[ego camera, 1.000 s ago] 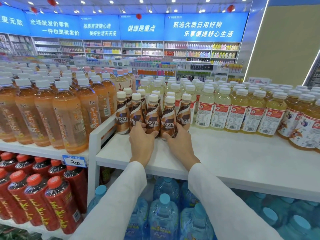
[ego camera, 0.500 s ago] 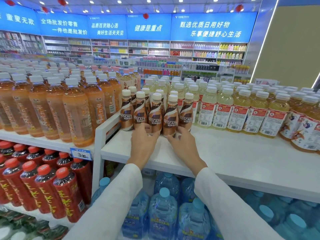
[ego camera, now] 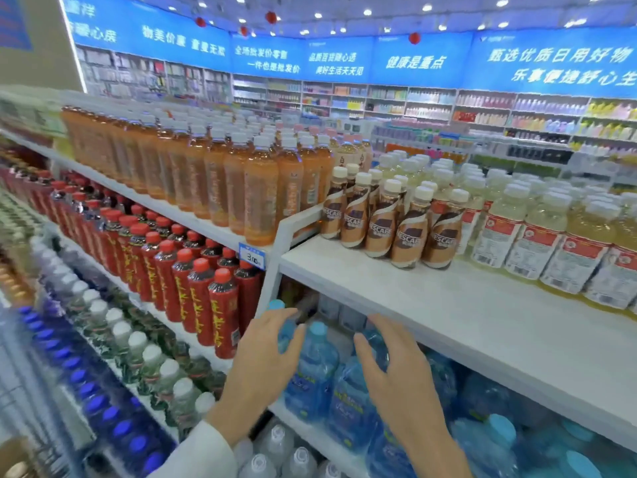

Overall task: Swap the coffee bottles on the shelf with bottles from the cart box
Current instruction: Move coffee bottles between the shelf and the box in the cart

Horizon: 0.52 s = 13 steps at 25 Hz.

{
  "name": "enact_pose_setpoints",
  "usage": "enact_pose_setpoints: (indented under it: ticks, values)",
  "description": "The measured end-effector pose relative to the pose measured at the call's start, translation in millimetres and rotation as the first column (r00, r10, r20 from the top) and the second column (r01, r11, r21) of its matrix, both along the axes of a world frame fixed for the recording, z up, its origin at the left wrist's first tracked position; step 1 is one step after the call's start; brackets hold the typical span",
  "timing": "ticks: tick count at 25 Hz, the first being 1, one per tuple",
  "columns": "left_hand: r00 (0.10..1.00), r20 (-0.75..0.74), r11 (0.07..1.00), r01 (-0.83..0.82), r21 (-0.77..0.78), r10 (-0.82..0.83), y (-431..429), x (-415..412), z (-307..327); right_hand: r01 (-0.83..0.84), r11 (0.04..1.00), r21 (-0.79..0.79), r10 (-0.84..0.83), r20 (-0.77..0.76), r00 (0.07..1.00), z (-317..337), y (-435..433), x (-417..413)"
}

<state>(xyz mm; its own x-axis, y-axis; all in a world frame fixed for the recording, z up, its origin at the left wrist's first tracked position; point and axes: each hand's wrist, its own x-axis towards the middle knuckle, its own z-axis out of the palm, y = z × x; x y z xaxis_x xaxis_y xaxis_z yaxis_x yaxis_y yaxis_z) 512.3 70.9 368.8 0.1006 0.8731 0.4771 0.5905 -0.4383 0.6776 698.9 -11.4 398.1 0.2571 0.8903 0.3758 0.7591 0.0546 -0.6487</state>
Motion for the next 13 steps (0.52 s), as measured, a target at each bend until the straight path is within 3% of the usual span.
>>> enact_pose_setpoints:
  ticks: [5, 9, 13]
  values:
    - [0.972, -0.037, 0.950, -0.234, -0.207, 0.231, -64.2, -90.5, -70.9, -0.237, 0.966, -0.102, 0.235, -0.031, 0.971, -59.1, -5.0, -60.6]
    - [0.897, -0.120, 0.822, -0.439, -0.364, 0.425, -120.0, -157.4, -126.7, -0.310, 0.904, -0.295, 0.296, -0.092, 0.951, -116.8, -6.0, -116.2]
    - [0.837, -0.157, 0.685, -0.524, -0.506, 0.524, -161.4, -220.3, -172.1, -0.405, 0.784, -0.470, 0.366, -0.177, 0.914, -156.4, -15.7, -171.9]
